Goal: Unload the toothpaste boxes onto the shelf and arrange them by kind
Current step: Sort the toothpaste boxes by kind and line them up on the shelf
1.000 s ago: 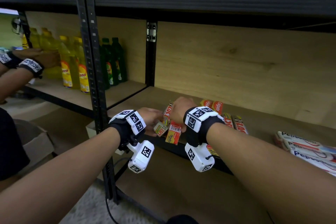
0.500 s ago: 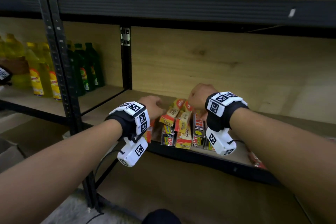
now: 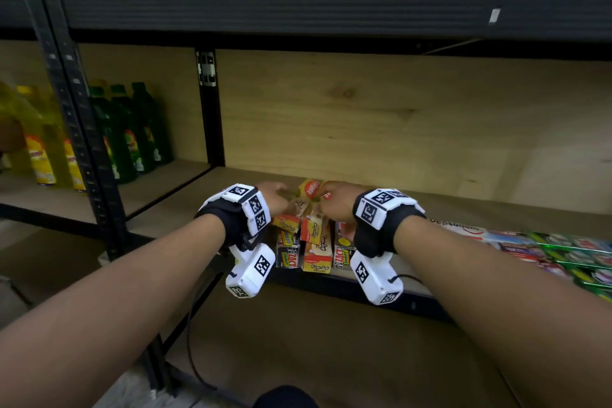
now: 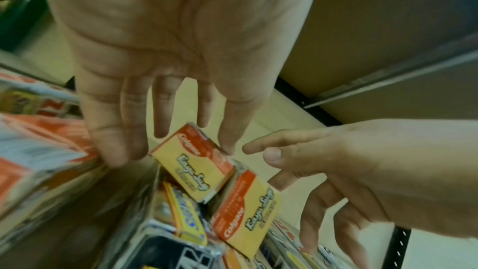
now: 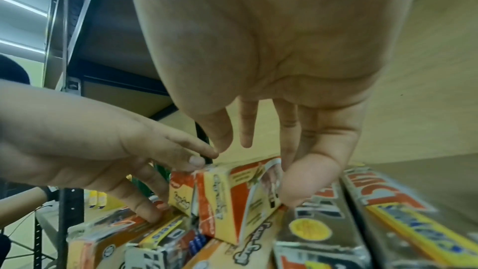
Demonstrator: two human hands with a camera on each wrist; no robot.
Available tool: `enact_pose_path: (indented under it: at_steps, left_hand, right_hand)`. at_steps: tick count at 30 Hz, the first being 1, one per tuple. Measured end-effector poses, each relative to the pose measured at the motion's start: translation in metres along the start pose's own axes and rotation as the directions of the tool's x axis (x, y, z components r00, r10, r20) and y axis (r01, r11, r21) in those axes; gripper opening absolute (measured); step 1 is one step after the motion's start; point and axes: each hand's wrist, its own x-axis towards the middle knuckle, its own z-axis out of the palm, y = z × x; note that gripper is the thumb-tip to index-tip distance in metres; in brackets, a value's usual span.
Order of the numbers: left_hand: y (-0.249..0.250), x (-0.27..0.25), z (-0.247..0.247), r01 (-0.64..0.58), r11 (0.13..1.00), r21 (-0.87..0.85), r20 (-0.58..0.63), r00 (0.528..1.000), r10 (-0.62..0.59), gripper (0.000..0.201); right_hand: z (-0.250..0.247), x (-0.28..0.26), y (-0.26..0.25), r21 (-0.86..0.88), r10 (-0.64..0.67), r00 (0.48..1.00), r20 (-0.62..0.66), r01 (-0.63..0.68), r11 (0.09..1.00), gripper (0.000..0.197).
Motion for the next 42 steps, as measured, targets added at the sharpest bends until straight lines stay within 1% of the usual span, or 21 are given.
enact_pose_path:
  at_steps: [3,7,9,13,15,17,20,22,23,24,26,28,31,34,36,38,40,42]
  left_hand:
    - [-0.012,0.002,0.0,0.072,0.984,-0.165,0.052,0.997,-0.064,0.072]
    - [-0.014,0.008,-0.001,0.098,0.959,-0.266,0.083,0.993,-0.079,0.072]
    - [-0.014,0.008,0.0,0.125,0.933,-0.337,0.095,0.991,-0.099,0.07]
    - [-0.011,0.01,0.002,0.162,0.874,-0.457,0.098,0.986,-0.132,0.062]
    - [-0.009,0.01,0.003,0.209,0.839,-0.502,0.133,0.977,-0.165,0.056]
    - [-0.006,0.009,0.003,0.247,0.828,-0.503,0.169,0.968,-0.186,0.041]
    - [-0.001,0.01,0.004,0.275,0.804,-0.527,0.187,0.961,-0.205,0.036]
    - [0.002,0.009,0.002,0.291,0.782,-0.552,0.204,0.956,-0.212,0.02]
    - [0.004,0.007,0.0,0.296,0.779,-0.553,0.227,0.953,-0.2,0.016]
    - [0.004,0.005,-0.002,0.295,0.778,-0.555,0.247,0.951,-0.184,0.019]
    - [0.003,0.0,-0.007,0.287,0.77,-0.57,0.274,0.95,-0.151,0.032]
    - [0.0,-0.006,-0.011,0.271,0.764,-0.585,0.288,0.951,-0.116,0.035]
    - [-0.007,-0.014,-0.021,0.234,0.746,-0.623,0.26,0.962,-0.085,0.034]
    - [-0.018,-0.021,-0.038,0.214,0.73,-0.649,0.215,0.972,-0.094,0.036]
    - [-0.026,-0.025,-0.05,0.217,0.726,-0.653,0.191,0.974,-0.119,0.036]
    - [-0.035,-0.031,-0.061,0.224,0.73,-0.645,0.167,0.974,-0.151,0.03]
    - [-0.045,-0.036,-0.07,0.234,0.75,-0.619,0.135,0.972,-0.192,0.024]
    - [-0.056,-0.039,-0.077,0.223,0.769,-0.6,0.07,0.971,-0.226,0.029]
  right_hand:
    - [0.012,0.01,-0.008,0.008,-0.028,0.998,0.058,0.028,1.0,0.051]
    - [0.018,0.016,-0.011,0.057,-0.019,0.999,0.051,0.016,0.998,0.05]
    - [0.02,0.018,-0.009,0.092,-0.007,0.999,0.045,0.003,0.996,0.047]
    - [0.024,0.018,-0.006,0.197,0.053,0.999,0.0,-0.052,0.979,0.036]
    - [0.026,0.018,-0.004,0.254,0.068,0.998,-0.006,-0.064,0.965,0.033]
    - [0.027,0.017,-0.003,0.359,0.086,0.996,-0.001,-0.08,0.93,0.031]
    - [0.025,0.012,-0.001,0.539,0.12,0.992,0.03,-0.117,0.834,0.029]
    - [0.023,0.01,0.002,0.608,0.132,0.991,0.025,-0.12,0.784,0.026]
    - [0.022,0.01,0.004,0.632,0.135,0.991,0.014,-0.113,0.767,0.025]
    - [0.021,0.01,0.004,0.651,0.137,0.991,0.008,-0.109,0.751,0.025]
    - [0.019,0.008,0.005,0.687,0.145,0.989,0.005,-0.109,0.718,0.025]
    - [0.018,0.007,0.004,0.721,0.152,0.988,-0.002,-0.104,0.685,0.024]
    - [0.017,0.005,-0.003,0.761,0.152,0.988,-0.021,-0.083,0.643,0.022]
    - [0.018,0.004,-0.015,0.765,0.128,0.991,-0.037,-0.054,0.642,0.021]
    - [0.02,0.004,-0.025,0.774,0.108,0.993,-0.041,-0.037,0.633,0.021]
    - [0.024,0.005,-0.036,0.787,0.085,0.996,-0.032,-0.028,0.617,0.021]
    - [0.028,0.005,-0.045,0.783,0.061,0.998,-0.027,-0.016,0.622,0.022]
    - [0.032,0.005,-0.054,0.771,0.041,0.999,-0.009,-0.019,0.637,0.023]
